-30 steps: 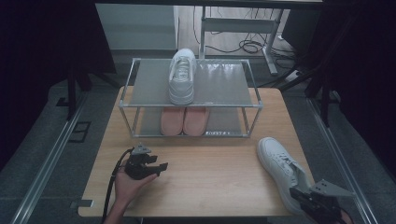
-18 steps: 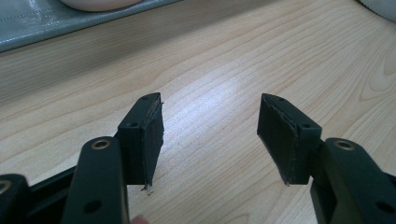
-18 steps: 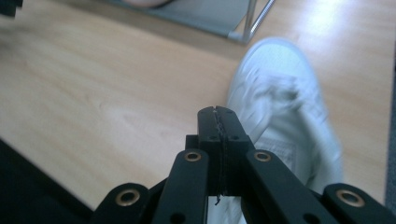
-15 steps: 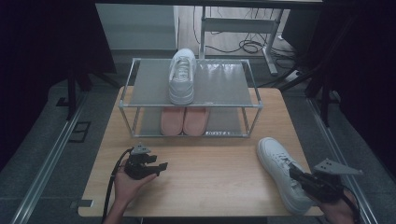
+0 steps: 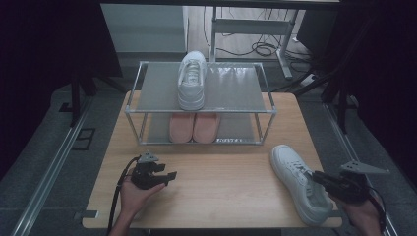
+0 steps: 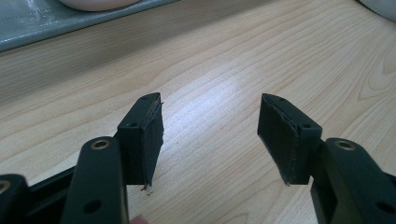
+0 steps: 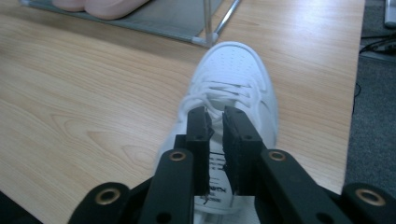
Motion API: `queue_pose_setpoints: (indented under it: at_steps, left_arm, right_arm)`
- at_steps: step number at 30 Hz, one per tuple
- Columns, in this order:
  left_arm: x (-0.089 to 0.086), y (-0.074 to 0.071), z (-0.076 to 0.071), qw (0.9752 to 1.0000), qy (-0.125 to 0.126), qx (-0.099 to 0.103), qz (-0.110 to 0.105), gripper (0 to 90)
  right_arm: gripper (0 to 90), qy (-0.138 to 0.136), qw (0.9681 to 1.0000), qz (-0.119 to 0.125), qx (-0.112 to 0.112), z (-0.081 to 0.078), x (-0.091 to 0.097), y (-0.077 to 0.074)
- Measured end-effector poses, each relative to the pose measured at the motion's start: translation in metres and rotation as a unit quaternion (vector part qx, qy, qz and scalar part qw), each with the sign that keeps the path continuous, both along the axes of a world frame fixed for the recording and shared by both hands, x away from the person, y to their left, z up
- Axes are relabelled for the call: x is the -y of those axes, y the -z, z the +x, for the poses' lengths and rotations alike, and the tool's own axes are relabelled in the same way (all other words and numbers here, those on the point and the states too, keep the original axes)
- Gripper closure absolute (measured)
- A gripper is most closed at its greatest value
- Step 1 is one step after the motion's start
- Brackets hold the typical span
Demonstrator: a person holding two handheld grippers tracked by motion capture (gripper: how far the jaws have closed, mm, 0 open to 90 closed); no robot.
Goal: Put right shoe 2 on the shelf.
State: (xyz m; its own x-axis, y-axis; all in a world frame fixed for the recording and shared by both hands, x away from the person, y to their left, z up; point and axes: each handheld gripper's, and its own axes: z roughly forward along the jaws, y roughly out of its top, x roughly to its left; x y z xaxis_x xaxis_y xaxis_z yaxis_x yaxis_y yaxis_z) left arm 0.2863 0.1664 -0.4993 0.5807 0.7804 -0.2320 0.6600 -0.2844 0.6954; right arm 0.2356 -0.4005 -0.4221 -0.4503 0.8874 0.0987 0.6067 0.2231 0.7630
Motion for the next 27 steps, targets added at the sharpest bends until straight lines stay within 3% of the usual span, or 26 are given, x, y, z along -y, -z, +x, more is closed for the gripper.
queue_pose_setpoints:
  at_steps: [5, 16, 27]
  left_arm:
    - [0.002, 0.001, 0.001, 1.0, 0.003, -0.001, 0.003, 40.8]
    - [0.002, 0.001, 0.001, 1.0, 0.006, 0.0, 0.003, 40.7]
    - [0.003, 0.001, 0.001, 1.0, 0.006, -0.002, 0.003, 40.6]
  right_arm:
    - [71.6, 0.011, 0.9999, 0.004, -0.009, 0.003, 0.01, 0.005]
    - [56.0, 0.028, 0.9986, -0.019, -0.039, 0.005, 0.018, 0.022]
    - [51.8, 0.031, 0.9979, -0.036, -0.045, 0.01, 0.014, 0.027]
